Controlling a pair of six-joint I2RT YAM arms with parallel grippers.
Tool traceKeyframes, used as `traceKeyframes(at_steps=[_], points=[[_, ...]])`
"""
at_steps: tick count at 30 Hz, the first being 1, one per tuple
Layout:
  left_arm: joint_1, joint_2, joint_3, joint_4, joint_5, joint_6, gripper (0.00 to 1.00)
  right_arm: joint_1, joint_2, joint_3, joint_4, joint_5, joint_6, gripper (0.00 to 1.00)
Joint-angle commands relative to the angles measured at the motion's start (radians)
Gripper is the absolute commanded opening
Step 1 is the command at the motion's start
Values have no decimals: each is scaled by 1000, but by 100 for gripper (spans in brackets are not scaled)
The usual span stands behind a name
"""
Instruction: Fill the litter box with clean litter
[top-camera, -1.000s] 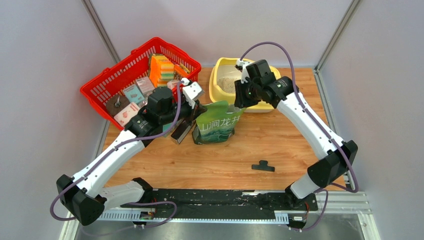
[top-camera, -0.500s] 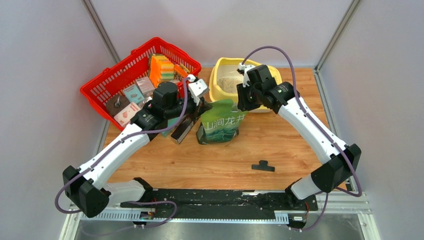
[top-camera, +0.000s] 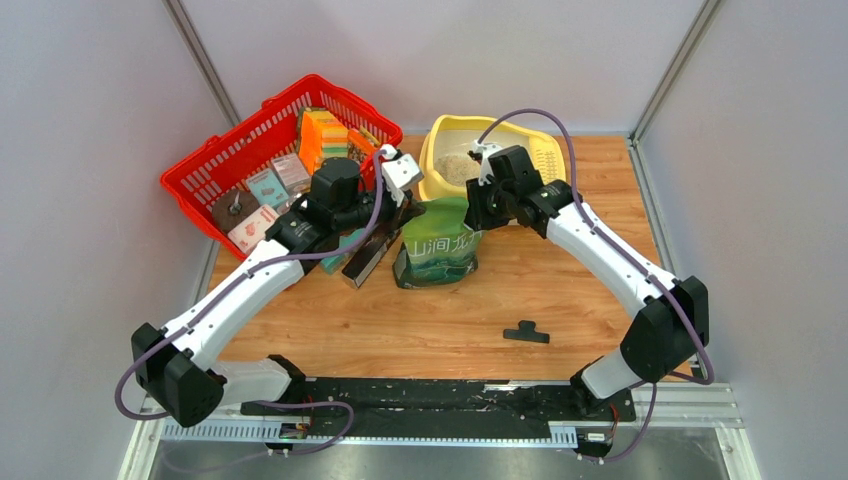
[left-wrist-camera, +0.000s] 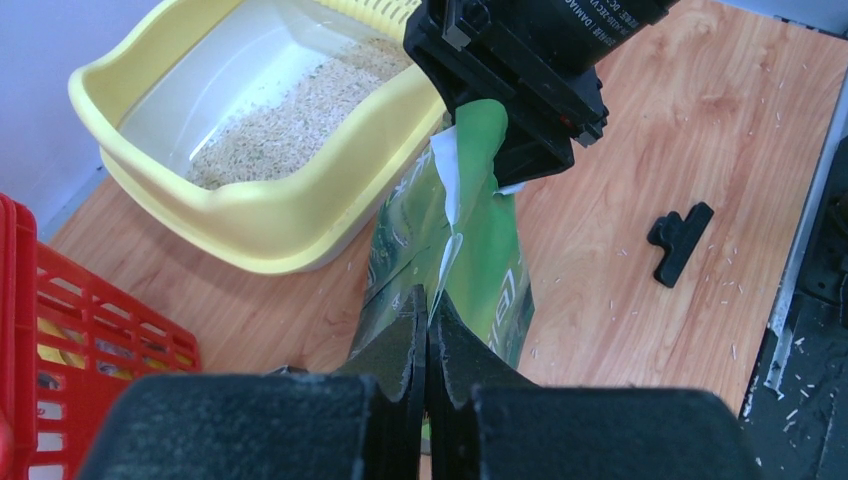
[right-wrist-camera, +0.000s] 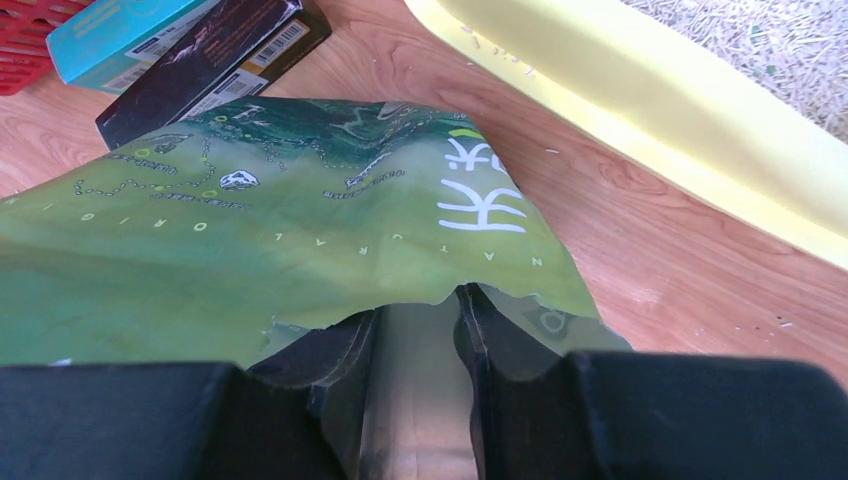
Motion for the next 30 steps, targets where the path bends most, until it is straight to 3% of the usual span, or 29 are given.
traceKeyframes(at_steps=[1, 5, 11, 14, 24, 30], points=[[2, -2, 118, 163, 38, 28, 0, -23, 77, -116, -112, 8, 0, 0], [5, 11, 128, 166, 47, 39, 0, -60, 92, -123, -96, -112, 42, 0], [7, -12, 110, 136, 52, 106, 0, -160, 71, -116, -32, -477, 166, 0], [10, -29, 96, 120, 55, 166, 0, -183, 37, -108, 2, -565, 200, 0], [10, -26, 125, -67, 83, 463, 0, -353, 90, -48, 11, -954, 181, 0], [10, -31, 66, -119, 110, 516, 0, -418, 166, -14, 52, -1100, 177, 0]])
